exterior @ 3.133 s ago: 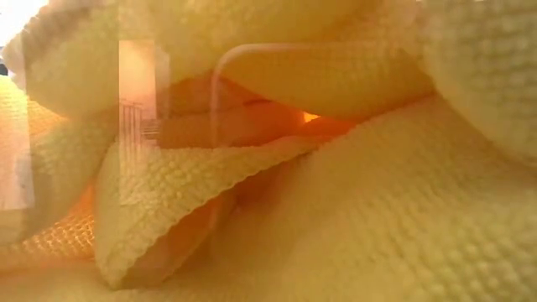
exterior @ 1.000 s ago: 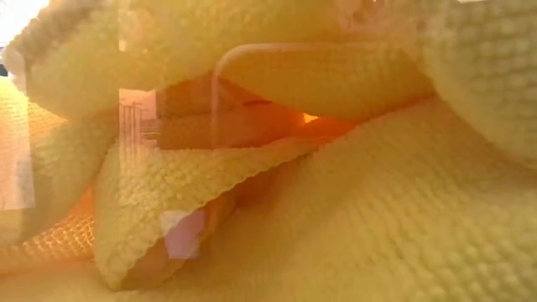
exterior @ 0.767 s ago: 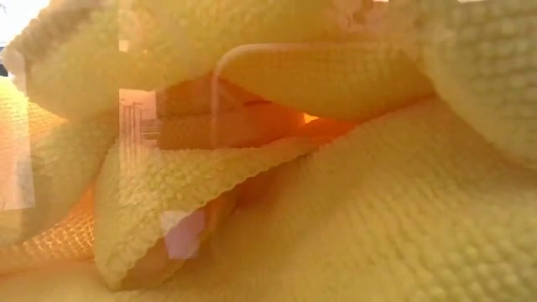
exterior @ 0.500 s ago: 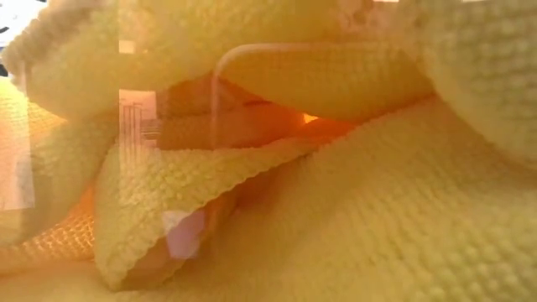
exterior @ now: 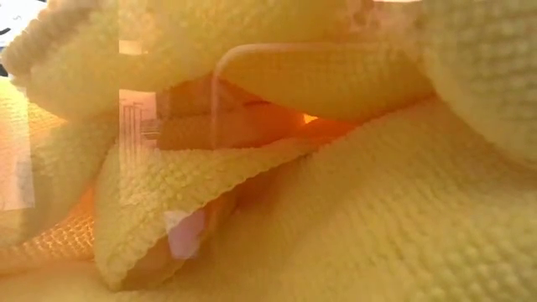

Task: Sort microfiber towel by color & place in baskets
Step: Return to Home Position

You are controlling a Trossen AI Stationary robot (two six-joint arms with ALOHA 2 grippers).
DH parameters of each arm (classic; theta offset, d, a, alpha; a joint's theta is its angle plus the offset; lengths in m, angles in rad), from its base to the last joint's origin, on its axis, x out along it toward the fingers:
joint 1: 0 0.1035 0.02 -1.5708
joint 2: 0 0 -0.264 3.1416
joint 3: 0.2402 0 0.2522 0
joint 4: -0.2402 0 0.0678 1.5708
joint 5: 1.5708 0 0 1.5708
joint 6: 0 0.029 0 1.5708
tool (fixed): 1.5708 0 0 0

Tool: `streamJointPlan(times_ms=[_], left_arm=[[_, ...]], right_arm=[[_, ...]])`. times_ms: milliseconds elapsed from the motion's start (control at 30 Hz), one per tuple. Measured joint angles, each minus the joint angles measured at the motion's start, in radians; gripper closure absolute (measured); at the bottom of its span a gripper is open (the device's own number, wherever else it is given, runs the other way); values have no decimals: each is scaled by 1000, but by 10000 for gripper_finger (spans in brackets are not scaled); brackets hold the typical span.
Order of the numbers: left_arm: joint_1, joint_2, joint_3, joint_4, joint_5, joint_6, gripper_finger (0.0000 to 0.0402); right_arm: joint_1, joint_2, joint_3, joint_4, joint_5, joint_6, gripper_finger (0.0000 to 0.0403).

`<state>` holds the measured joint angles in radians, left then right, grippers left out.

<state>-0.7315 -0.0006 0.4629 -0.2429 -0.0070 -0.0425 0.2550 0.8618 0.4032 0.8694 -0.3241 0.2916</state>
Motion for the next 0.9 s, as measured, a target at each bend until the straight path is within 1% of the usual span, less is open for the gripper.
streamJointPlan(times_ms=[67,367,733,900], left_arm=[[0,0,0,0,0,0,274],[0,0,0,5,-1,0,274],[0,0,0,3,-1,-3,274],[0,0,-1,-41,-1,-3,274]], right_arm=[[0,-16,-35,45,0,2,321],[0,-44,-218,358,2,5,321],[0,-44,-289,421,11,39,321],[0,-43,-304,433,11,39,321]])
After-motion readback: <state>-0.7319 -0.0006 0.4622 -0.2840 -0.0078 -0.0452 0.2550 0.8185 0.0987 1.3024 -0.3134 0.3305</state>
